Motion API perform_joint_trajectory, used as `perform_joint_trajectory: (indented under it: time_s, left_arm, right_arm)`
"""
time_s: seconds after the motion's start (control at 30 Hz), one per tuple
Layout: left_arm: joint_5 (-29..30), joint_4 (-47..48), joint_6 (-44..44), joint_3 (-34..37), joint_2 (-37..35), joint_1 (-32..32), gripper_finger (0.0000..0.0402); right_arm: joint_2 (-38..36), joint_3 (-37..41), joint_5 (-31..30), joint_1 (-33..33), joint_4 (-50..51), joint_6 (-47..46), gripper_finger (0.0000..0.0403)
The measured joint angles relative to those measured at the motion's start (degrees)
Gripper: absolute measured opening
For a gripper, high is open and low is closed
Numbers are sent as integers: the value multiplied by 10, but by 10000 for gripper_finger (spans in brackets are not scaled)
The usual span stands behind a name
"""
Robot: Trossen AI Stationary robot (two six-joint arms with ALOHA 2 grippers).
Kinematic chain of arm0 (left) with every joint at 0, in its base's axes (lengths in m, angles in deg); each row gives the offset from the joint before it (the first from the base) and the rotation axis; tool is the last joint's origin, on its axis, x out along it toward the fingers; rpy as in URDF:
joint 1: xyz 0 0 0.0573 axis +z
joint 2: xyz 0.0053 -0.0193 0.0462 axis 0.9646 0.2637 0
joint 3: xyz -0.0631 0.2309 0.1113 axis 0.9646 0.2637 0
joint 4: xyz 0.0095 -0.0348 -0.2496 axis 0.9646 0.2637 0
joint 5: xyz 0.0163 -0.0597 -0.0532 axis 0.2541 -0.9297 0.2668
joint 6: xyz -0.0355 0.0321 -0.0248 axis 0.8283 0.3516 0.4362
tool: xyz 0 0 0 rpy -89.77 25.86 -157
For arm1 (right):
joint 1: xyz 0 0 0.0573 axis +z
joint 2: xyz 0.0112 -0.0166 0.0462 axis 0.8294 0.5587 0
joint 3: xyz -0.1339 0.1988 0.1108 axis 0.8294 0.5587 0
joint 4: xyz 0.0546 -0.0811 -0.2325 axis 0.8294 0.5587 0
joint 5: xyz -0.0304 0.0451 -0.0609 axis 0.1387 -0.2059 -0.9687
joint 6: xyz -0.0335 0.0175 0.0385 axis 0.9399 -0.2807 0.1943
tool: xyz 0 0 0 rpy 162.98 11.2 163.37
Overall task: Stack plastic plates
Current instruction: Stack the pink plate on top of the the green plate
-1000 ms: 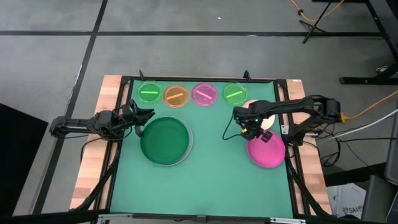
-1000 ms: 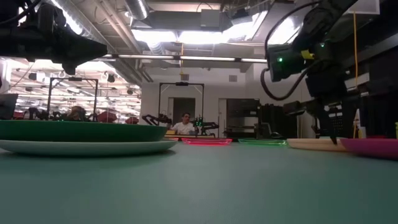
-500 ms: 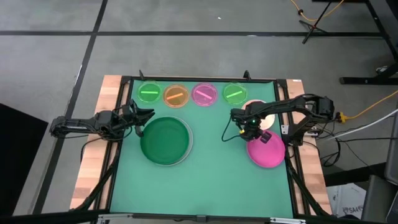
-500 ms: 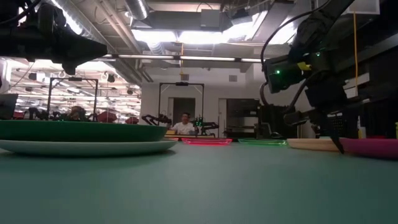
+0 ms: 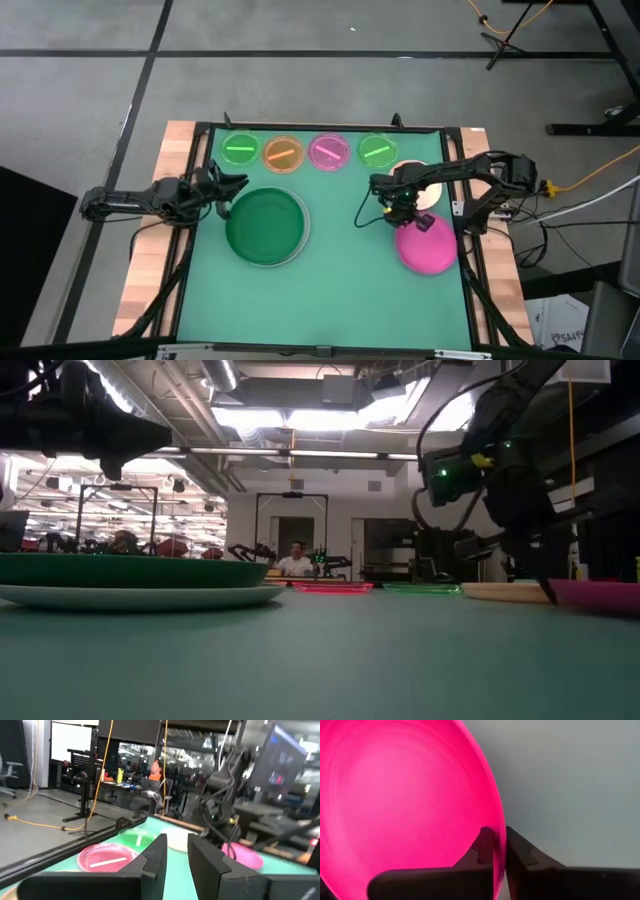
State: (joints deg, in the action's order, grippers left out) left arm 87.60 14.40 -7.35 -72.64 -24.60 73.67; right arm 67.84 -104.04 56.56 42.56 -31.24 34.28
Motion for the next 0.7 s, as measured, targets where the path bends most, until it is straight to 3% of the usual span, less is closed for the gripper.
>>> perform_joint_trajectory:
  time_s: [0.4, 0.7]
  left_arm:
    - [-69, -113, 83, 0, 0, 0, 70]
    - [-72, -159, 107, 0, 25, 0, 73]
  right_arm:
    - [0, -67, 0, 0, -77, -88, 5]
    - [0, -124, -22, 0, -175, -193, 3]
